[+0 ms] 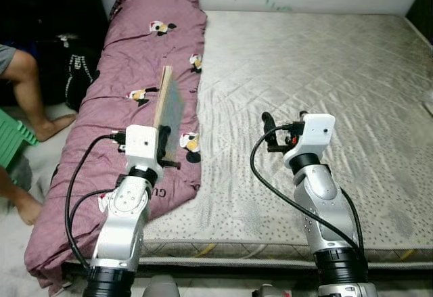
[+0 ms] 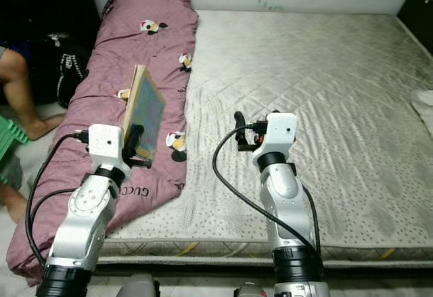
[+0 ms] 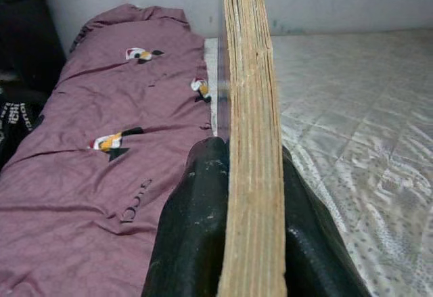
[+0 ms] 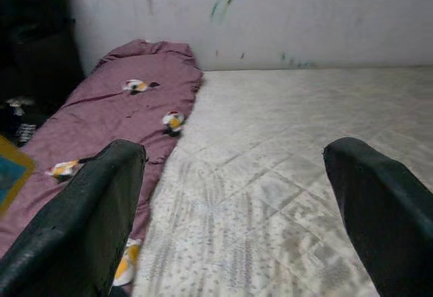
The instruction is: Clean up the room
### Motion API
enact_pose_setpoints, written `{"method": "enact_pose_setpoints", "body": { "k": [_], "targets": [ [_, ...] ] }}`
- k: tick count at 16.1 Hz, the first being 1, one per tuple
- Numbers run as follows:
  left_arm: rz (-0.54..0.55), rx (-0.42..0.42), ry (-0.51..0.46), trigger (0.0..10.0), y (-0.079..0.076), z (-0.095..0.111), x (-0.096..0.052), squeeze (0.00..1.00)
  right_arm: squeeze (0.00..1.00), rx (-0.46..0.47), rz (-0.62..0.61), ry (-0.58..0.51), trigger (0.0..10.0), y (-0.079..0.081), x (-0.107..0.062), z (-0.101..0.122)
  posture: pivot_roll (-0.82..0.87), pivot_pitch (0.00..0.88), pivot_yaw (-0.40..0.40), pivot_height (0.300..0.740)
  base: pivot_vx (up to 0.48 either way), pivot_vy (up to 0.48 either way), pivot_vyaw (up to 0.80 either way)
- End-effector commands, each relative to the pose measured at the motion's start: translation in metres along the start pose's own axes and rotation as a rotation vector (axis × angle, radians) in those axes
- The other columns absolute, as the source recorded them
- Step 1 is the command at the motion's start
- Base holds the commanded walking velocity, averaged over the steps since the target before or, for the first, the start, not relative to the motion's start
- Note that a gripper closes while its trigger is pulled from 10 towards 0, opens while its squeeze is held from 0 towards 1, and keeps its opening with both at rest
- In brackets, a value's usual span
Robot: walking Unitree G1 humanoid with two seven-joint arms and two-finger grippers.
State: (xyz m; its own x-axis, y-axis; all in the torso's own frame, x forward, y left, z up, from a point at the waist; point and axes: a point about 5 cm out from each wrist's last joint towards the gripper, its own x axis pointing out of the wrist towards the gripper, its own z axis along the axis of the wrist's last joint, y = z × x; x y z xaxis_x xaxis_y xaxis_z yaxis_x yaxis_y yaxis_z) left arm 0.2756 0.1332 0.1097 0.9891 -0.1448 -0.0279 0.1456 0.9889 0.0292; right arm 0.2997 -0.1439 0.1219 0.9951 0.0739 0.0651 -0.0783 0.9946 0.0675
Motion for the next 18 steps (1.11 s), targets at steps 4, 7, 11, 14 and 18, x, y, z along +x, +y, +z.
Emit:
{"method": "enact_pose_setpoints", "body": {
  "k": [4, 7, 11, 14, 18],
  "targets": [
    [0.033, 0.007, -0.021, 10.0, 0.0069, 0.0008, -0.0065, 0.0, 0.0, -0.016, -0.036, -0.007, 10.0, -0.0083, -0.0034, 0.0007, 0.0, 0.0, 0.014, 0.74, 0.0, 0.0, 0.0],
    [0.017, 0.013, -0.019, 10.0, 0.0061, 0.0005, -0.0045, 0.0, 0.0, -0.024, -0.048, -0.008, 10.0, -0.0096, -0.0004, 0.0021, 0.0, 0.0, 0.012, 0.74, 0.0, 0.0, 0.0],
    [0.013, 0.006, -0.03, 10.0, 0.0082, 0.0019, -0.0028, 0.0, 0.0, -0.007, -0.076, -0.014, 10.0, -0.0125, 0.0005, 0.0025, 0.0, 0.0, 0.01, 0.74, 0.0, -0.15, 0.0],
    [0.008, 0.005, -0.029, 10.0, 0.0065, 0.0016, -0.0036, 0.0, 0.0, -0.01, -0.075, -0.013, 10.0, -0.0124, 0.0004, 0.0022, 0.0, 0.0, 0.01, 0.74, 0.0, -0.334, 0.0],
    [0.007, 0.0, -0.03, 10.0, 0.0053, 0.0016, -0.0037, 0.0, 0.0, -0.011, -0.068, -0.008, 10.0, -0.0124, -0.0003, 0.0014, -0.01, 0.0, 0.007, 0.74, 0.0, -0.333, 0.0]
  ]
}}
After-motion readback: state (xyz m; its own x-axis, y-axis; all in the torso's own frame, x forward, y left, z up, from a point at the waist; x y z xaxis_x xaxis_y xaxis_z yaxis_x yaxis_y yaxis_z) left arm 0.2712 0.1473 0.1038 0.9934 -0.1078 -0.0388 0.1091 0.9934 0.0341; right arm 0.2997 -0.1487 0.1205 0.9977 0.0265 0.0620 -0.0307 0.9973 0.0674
